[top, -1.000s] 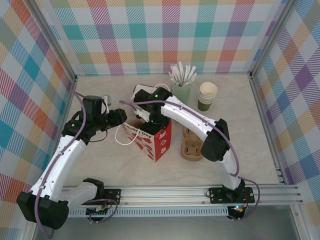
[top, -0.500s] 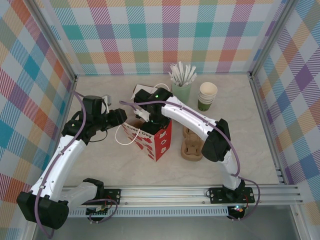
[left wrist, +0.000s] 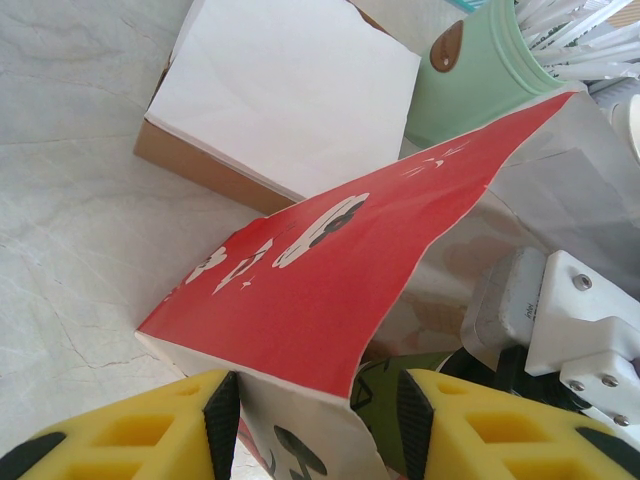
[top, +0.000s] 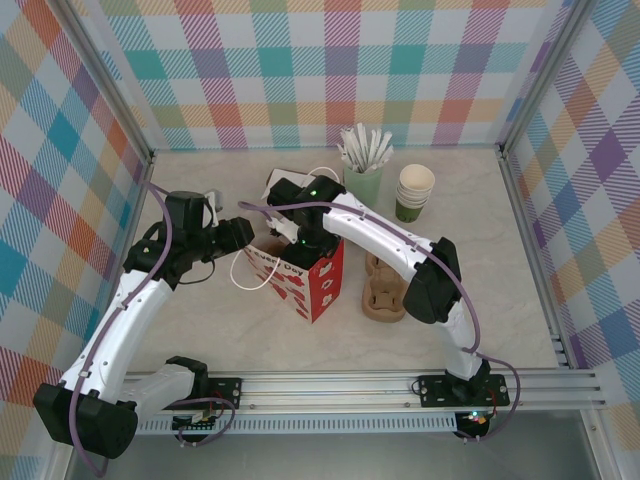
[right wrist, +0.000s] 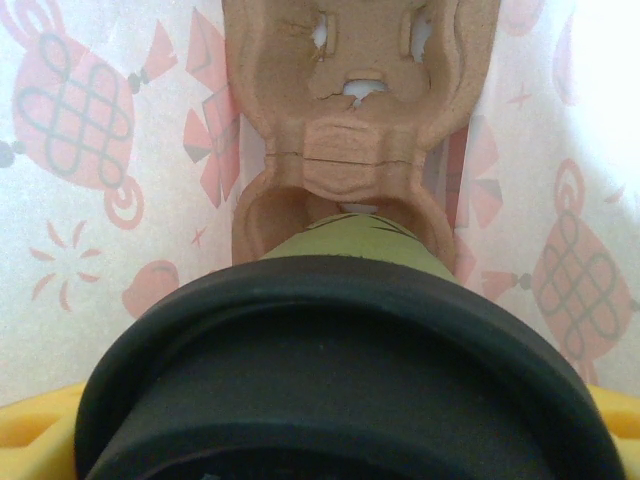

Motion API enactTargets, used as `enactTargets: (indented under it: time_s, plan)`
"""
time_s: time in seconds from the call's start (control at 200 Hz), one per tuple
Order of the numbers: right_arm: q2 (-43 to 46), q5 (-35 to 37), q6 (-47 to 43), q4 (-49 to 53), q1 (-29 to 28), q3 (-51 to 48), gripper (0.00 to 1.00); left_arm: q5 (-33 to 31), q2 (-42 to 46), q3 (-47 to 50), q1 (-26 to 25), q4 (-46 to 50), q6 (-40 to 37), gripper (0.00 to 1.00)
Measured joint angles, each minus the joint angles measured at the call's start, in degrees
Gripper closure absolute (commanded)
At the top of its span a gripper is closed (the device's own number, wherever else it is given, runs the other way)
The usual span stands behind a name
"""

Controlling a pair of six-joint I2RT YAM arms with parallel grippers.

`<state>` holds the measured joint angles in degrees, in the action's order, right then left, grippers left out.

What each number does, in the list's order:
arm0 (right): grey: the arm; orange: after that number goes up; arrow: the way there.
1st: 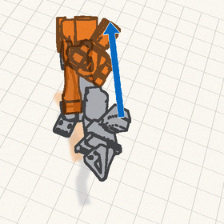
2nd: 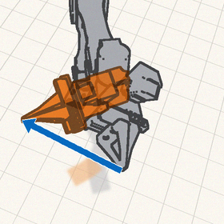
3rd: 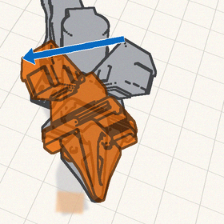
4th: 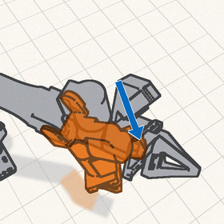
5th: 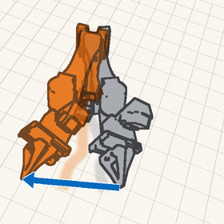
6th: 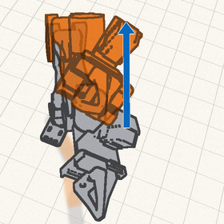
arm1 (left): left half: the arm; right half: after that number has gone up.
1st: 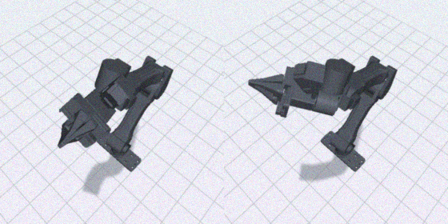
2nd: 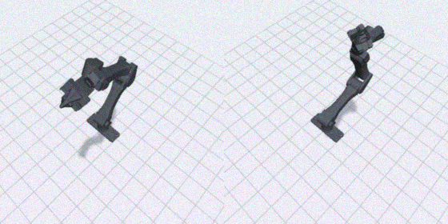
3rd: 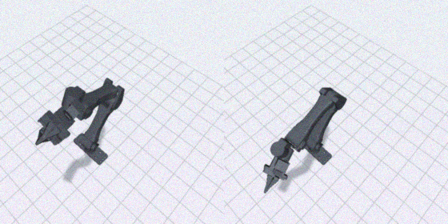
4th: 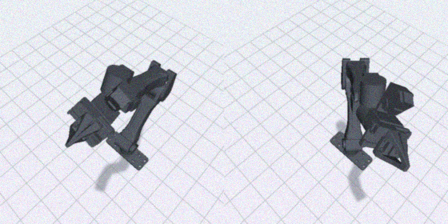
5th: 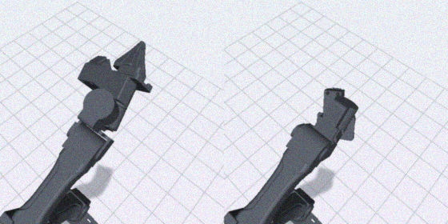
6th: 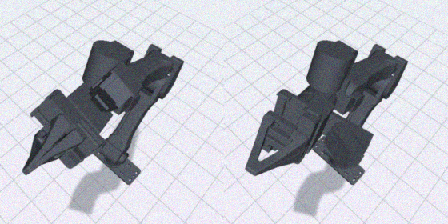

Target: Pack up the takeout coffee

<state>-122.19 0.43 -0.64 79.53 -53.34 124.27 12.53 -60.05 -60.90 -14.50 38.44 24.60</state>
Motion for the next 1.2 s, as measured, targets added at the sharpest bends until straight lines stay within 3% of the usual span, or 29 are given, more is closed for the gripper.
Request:
enactTargets:
  time_s: [1.205]
  plan:
    - [0.0,-1.1,0.2,-4.3,0.5,-5.6,0.18,0.0,-0.2,0.0,0.0,0.2,-0.2,0.52]
